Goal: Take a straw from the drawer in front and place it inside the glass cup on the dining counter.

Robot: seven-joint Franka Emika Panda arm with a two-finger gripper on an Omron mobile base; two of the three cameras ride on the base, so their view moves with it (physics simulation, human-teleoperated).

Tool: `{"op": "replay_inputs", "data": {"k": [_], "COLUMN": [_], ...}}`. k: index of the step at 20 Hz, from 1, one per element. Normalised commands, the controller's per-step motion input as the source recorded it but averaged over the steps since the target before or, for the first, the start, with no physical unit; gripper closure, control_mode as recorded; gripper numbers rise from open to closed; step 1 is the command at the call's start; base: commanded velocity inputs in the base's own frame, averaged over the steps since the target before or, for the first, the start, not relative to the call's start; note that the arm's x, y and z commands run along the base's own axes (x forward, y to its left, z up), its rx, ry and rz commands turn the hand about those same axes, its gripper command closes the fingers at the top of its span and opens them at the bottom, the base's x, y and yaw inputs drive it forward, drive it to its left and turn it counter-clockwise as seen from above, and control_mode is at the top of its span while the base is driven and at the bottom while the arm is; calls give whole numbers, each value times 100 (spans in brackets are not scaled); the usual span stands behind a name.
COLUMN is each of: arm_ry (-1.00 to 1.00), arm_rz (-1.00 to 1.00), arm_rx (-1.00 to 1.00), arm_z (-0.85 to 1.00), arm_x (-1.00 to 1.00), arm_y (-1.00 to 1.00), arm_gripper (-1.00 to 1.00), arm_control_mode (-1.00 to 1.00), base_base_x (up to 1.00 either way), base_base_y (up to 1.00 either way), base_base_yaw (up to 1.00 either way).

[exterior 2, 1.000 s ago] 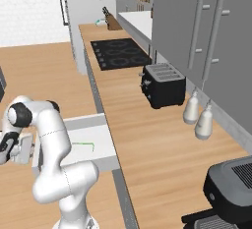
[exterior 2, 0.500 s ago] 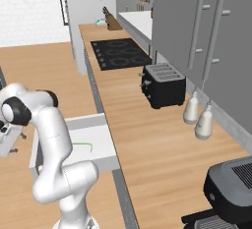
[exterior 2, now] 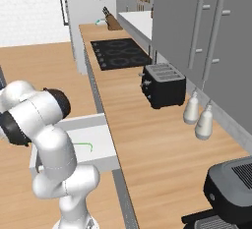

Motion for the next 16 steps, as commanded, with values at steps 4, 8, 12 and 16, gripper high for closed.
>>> {"op": "replay_inputs", "data": {"k": [4,8,12,16], "arm_ry": [32,20,8,0], "arm_rz": [0,0,0,0], "arm_rx": [16,3,0,0], "arm_z": [-4,-40,-60,-63], "arm_x": [76,72,44,15], "arm_y": [-56,-24,-2,3], "arm_gripper": [-100,-100,-100,-100], "arm_control_mode": [-100,-100,-100,-100], "base_base_x": [0,0,0,0], "base_base_y": [0,0,0,0], "base_base_yaw": [0,0,0,0]}}
